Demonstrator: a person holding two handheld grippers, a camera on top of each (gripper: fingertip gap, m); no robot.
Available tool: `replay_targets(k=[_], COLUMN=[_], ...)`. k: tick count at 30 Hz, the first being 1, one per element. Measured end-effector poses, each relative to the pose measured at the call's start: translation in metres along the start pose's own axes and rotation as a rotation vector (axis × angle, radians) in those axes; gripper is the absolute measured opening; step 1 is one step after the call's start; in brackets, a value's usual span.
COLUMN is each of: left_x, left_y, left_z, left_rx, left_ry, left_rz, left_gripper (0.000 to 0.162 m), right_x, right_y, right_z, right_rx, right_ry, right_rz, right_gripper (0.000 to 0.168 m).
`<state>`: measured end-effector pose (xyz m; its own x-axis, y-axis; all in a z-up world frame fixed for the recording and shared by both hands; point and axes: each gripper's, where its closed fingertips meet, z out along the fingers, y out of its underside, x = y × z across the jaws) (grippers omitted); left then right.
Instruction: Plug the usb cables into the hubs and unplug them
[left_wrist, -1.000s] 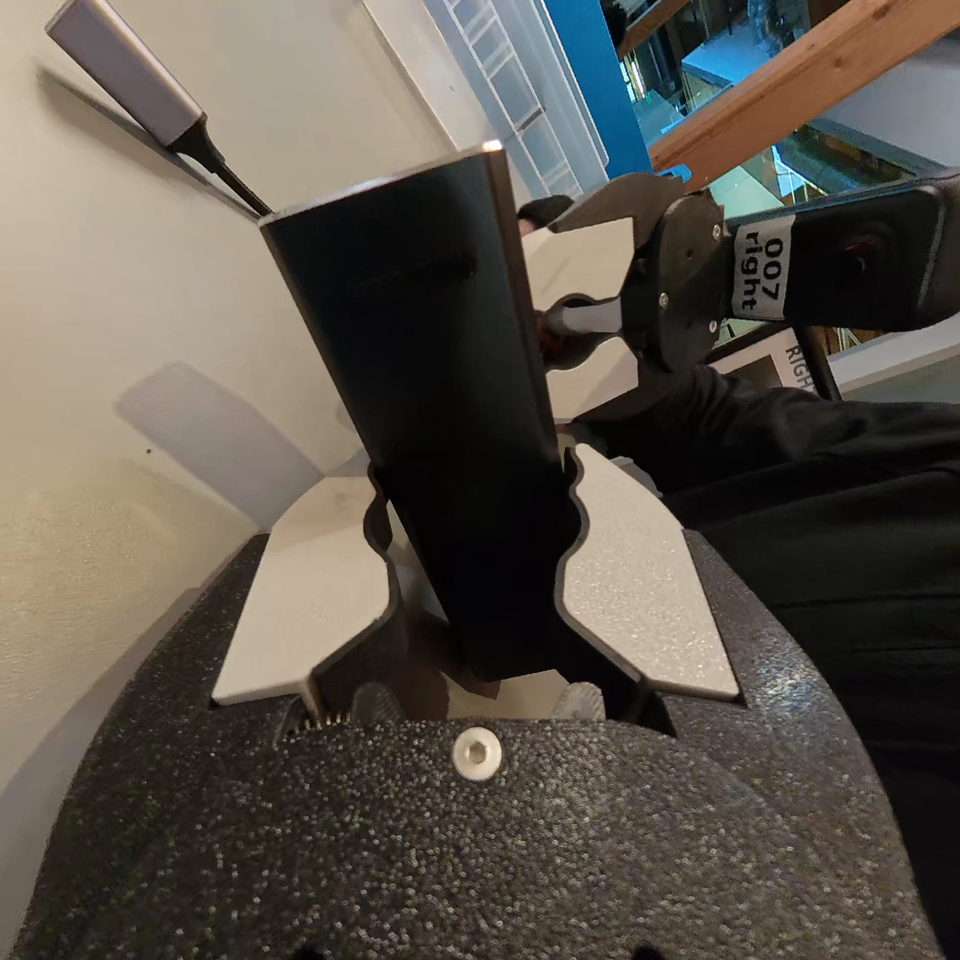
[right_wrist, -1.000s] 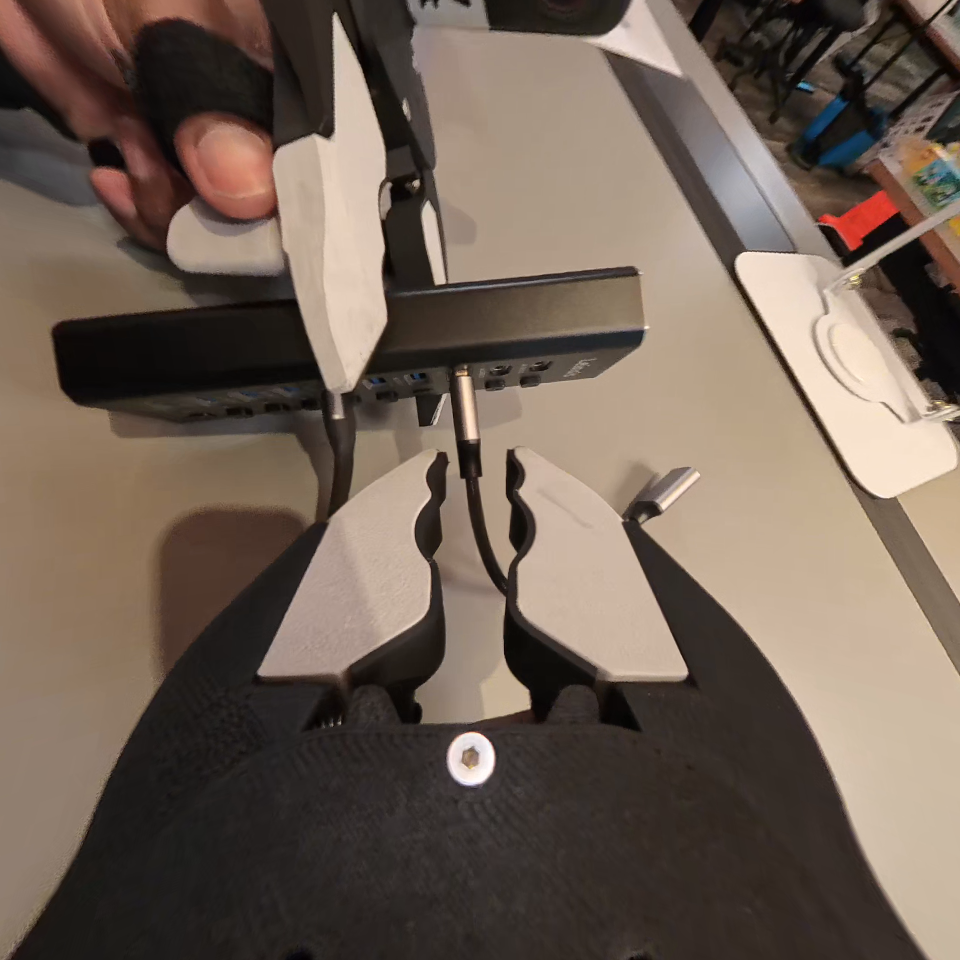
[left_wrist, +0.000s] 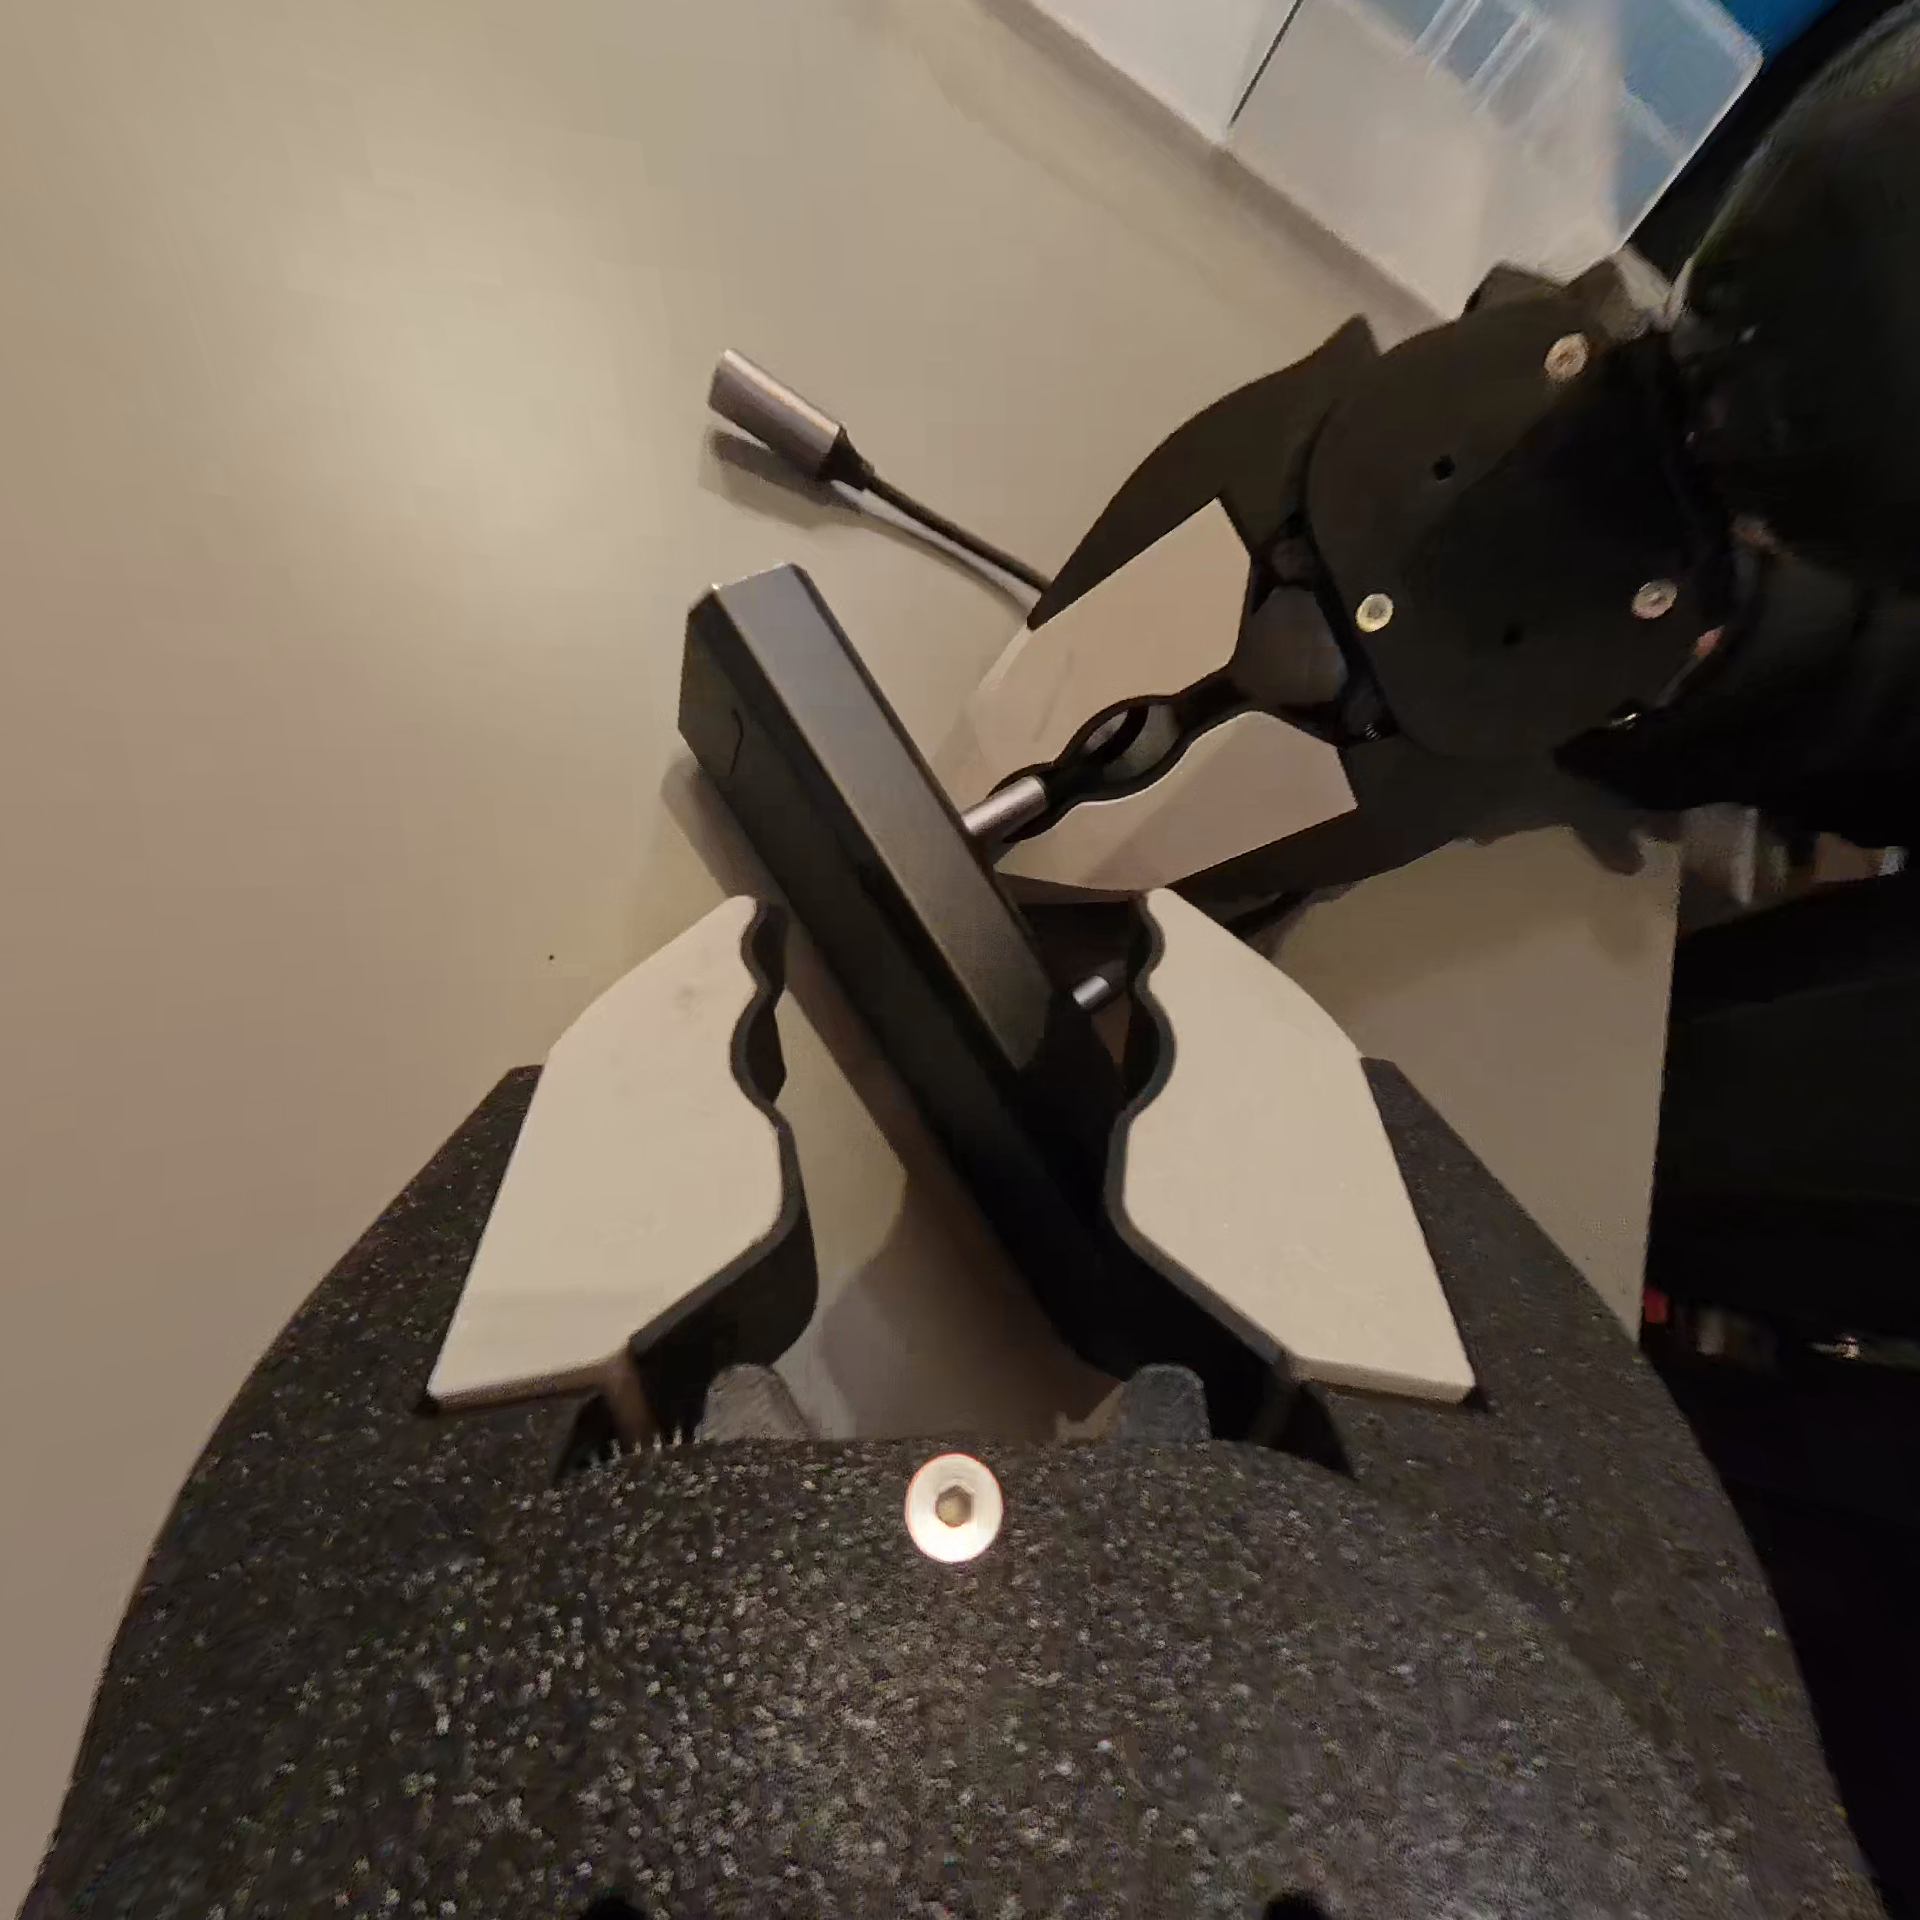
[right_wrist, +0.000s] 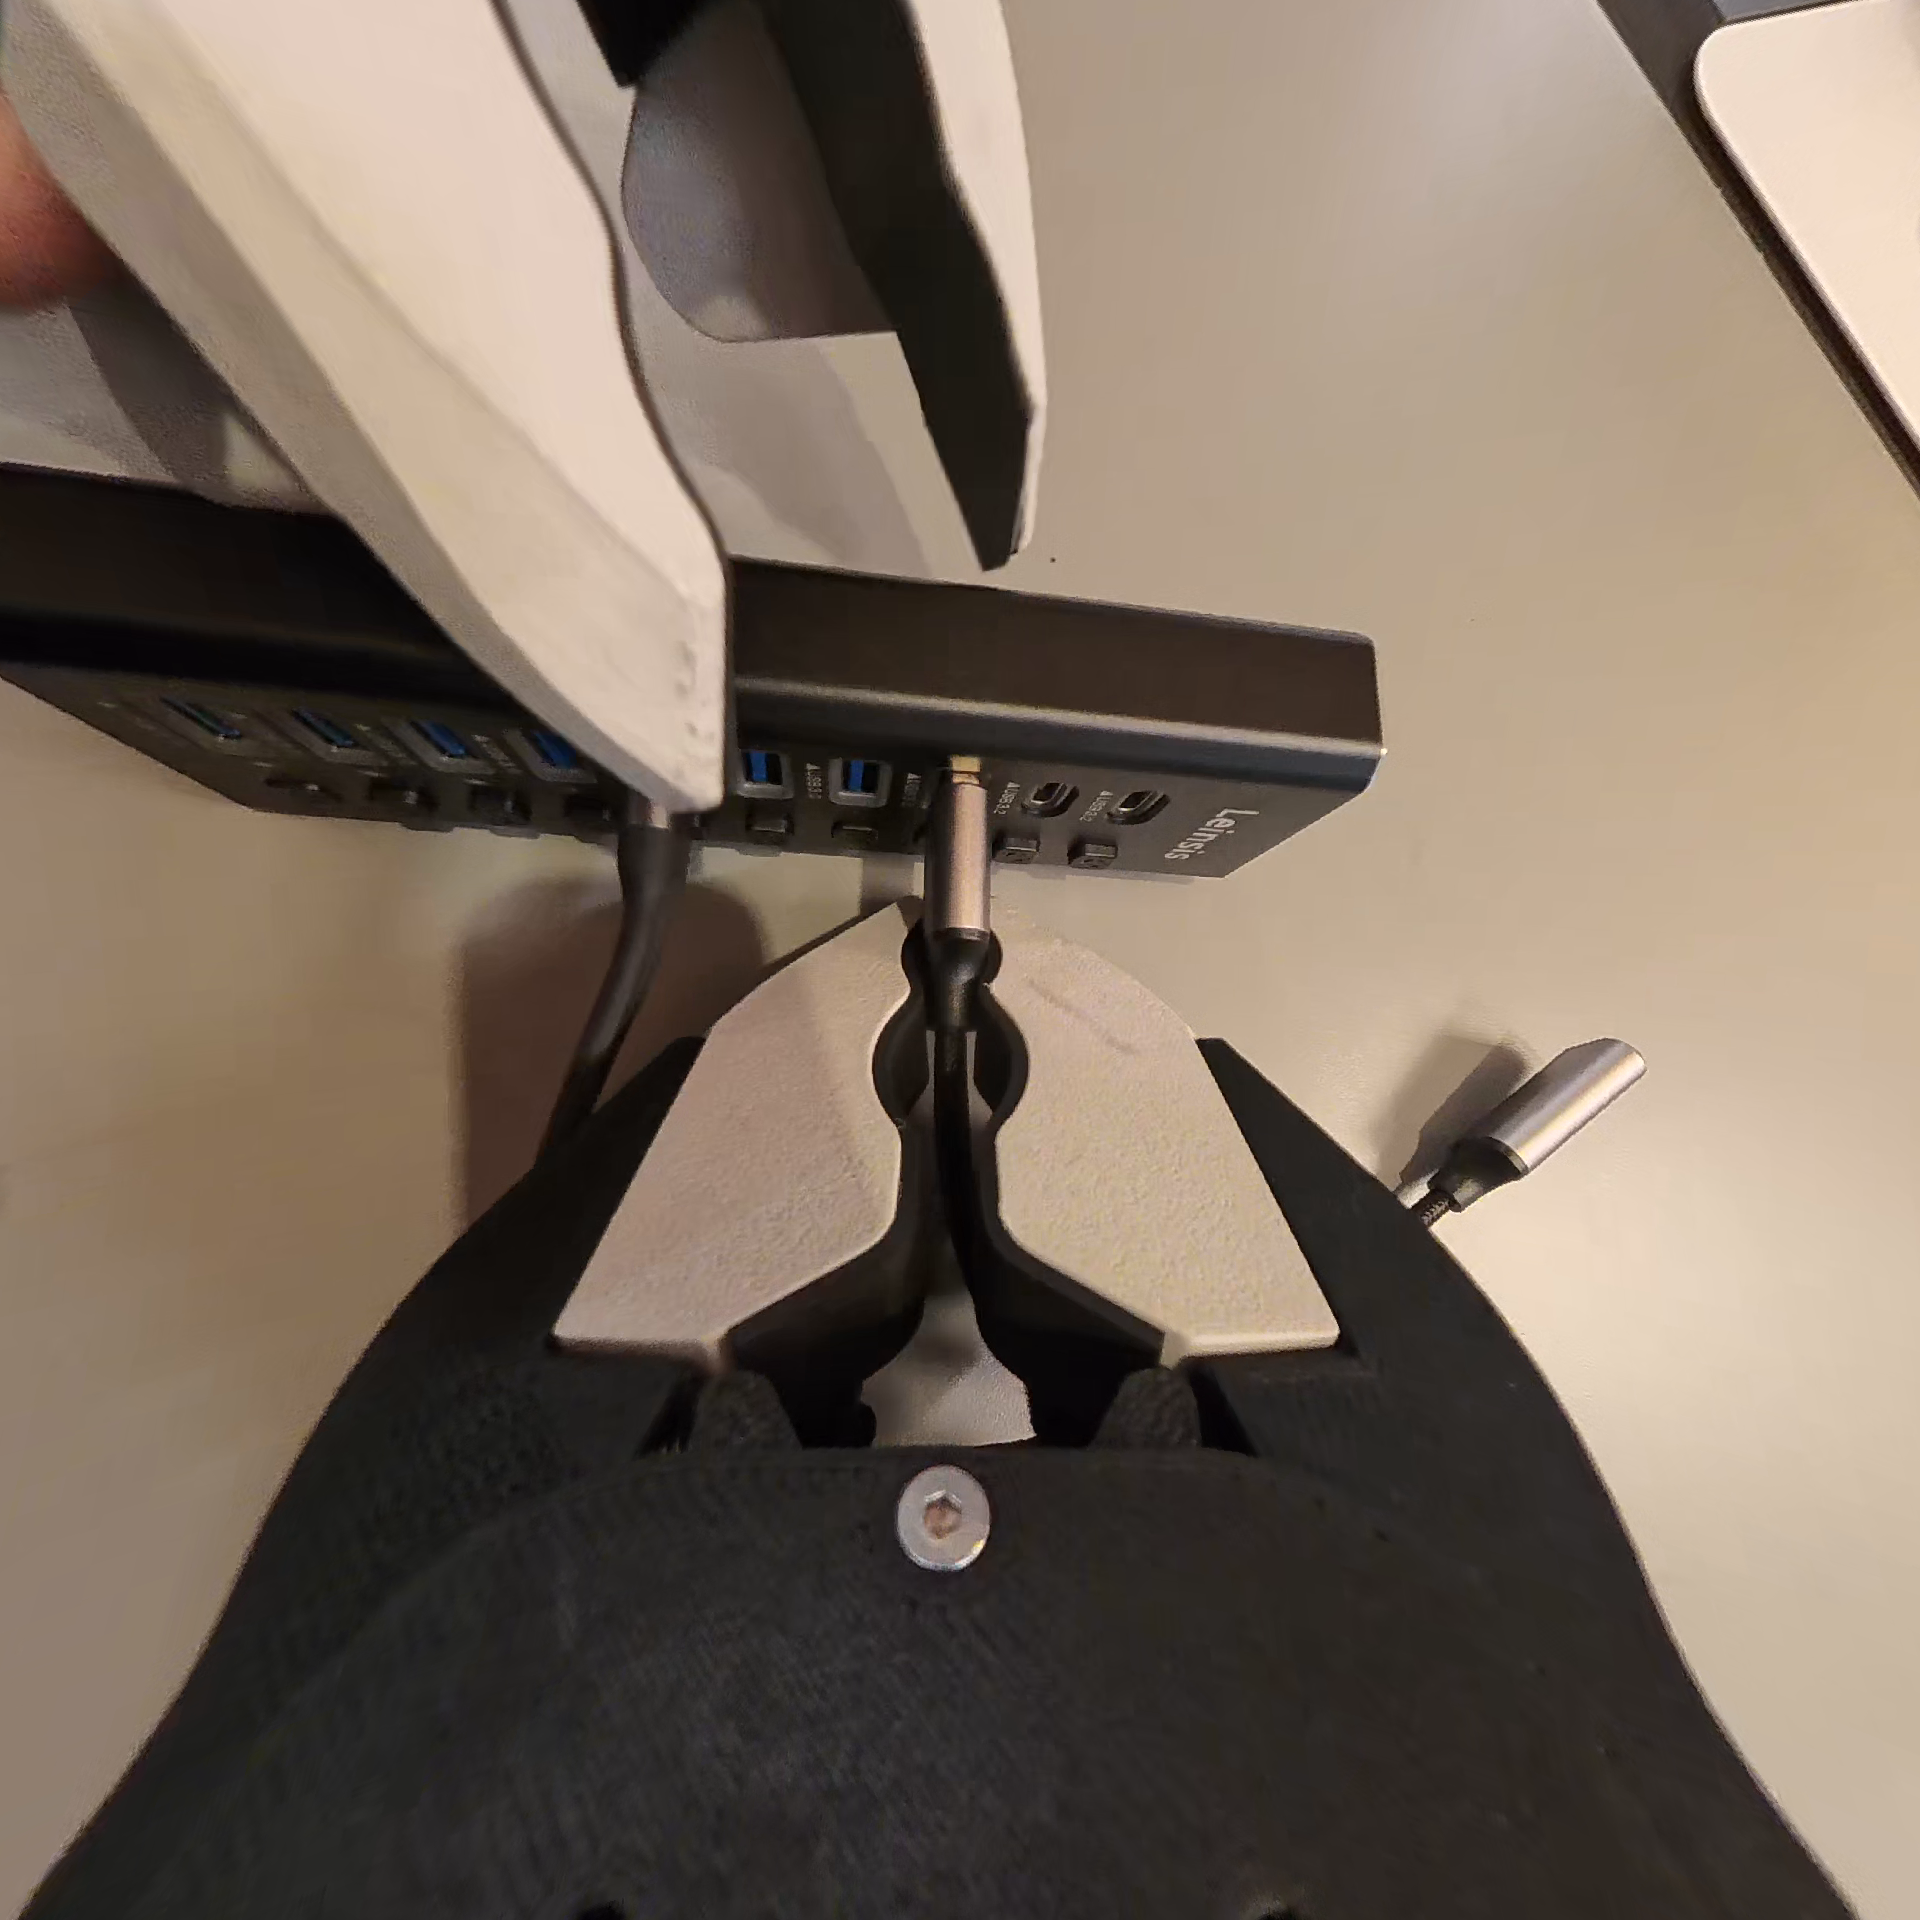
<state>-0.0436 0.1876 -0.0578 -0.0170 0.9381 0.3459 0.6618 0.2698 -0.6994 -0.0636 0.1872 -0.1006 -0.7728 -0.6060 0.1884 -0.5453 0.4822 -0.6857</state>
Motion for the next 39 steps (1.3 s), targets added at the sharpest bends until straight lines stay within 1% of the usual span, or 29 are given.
replay_targets(k=[3, 4, 5, 7, 10, 11, 13, 18, 22, 28, 33, 36, 39], left_x=[0.003, 0.001, 0.000, 0.000, 0.000, -0.001, -0.001, -0.002, -0.001, 0.001, 0.006, 0.008, 0.011], left_y=[0.003, 0.005, 0.005, 0.006, 0.007, 0.007, 0.008, 0.009, 0.011, 0.011, 0.010, 0.008, -0.004], left_z=[0.005, 0.006, 0.007, 0.008, 0.008, 0.008, 0.009, 0.009, 0.009, 0.011, 0.013, 0.012, 0.005], left_rx=[-0.063, -0.090, -0.107, -0.129, -0.163, -0.172, -0.188, -0.237, -0.270, -0.278, -0.285, -0.261, -0.152], left_ry=[-0.047, -0.072, -0.083, -0.097, -0.125, -0.133, -0.141, -0.199, -0.235, -0.256, -0.257, -0.251, -0.270], left_rz=[0.034, 0.037, 0.033, 0.032, 0.034, 0.036, 0.035, 0.041, 0.050, 0.046, 0.063, 0.089, 0.097], left_gripper=[0.048, 0.046, 0.044, 0.037, 0.035, 0.035, 0.035, 0.032, 0.032, 0.030, 0.029, 0.029, 0.029], right_x=[0.000, 0.000, 0.001, 0.003, 0.003, 0.002, -0.001, 0.000, -0.002, -0.001, -0.003, -0.003, 0.006], right_y=[-0.001, -0.001, -0.002, -0.009, -0.011, -0.011, -0.011, -0.011, -0.010, -0.007, -0.003, -0.004, -0.015], right_z=[0.000, 0.000, -0.001, -0.004, -0.005, -0.005, -0.005, -0.005, -0.006, -0.009, -0.014, -0.018, -0.027], right_rx=[0.006, 0.009, 0.018, 0.063, 0.082, 0.083, 0.084, 0.084, 0.086, 0.081, 0.079, 0.086, 0.130], right_ry=[0.008, 0.012, 0.018, 0.037, 0.008, -0.006, -0.031, -0.003, -0.052, -0.005, -0.018, -0.006, 0.083], right_rz=[-0.007, -0.014, -0.022, -0.019, 0.025, 0.034, 0.032, 0.016, 0.043, 0.007, 0.028, 0.026, -0.048], right_gripper=[0.003, 0.003, 0.005, 0.013, 0.016, 0.015, 0.009, 0.008, 0.008, 0.008, 0.008, 0.008, 0.007])
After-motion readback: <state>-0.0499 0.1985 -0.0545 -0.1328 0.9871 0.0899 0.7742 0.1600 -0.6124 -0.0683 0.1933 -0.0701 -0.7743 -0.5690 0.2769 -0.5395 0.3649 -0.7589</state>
